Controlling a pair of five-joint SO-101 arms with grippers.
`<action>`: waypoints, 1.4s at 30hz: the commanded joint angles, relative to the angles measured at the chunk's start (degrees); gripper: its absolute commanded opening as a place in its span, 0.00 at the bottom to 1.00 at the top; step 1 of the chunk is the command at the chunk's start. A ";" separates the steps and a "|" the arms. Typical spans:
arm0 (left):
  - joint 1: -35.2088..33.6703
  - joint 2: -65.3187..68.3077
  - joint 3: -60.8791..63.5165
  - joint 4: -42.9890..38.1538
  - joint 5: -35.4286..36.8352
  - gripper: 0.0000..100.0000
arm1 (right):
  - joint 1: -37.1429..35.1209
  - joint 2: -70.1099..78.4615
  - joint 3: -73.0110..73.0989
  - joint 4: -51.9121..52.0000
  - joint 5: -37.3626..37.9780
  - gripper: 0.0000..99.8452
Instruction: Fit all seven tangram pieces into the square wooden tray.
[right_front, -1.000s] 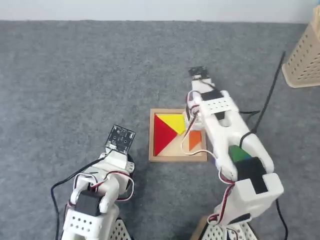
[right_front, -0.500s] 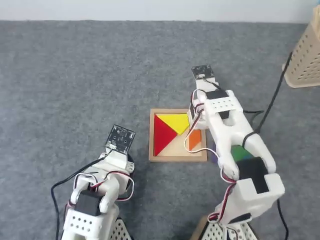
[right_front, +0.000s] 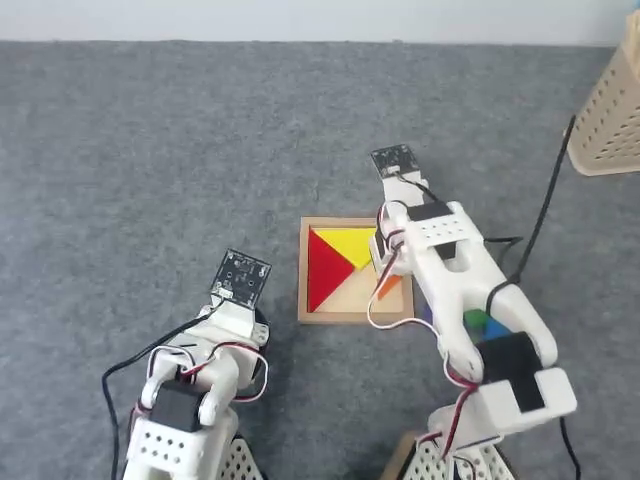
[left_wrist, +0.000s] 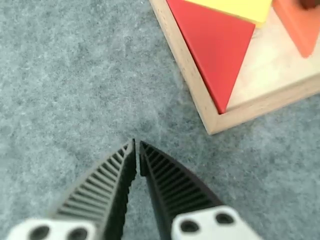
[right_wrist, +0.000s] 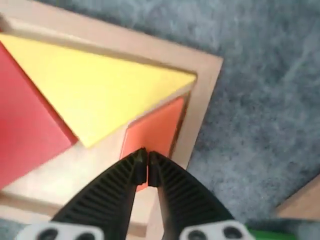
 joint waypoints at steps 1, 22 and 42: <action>0.00 -1.14 -1.10 0.35 0.35 0.01 | 1.89 4.26 -5.19 -0.75 0.97 0.01; 0.00 -1.14 -1.10 0.35 0.35 0.01 | 4.62 -15.87 -3.16 3.56 0.44 0.01; 0.00 -1.14 -1.10 0.35 0.35 0.01 | 26.15 -6.55 -3.43 4.53 -2.73 0.13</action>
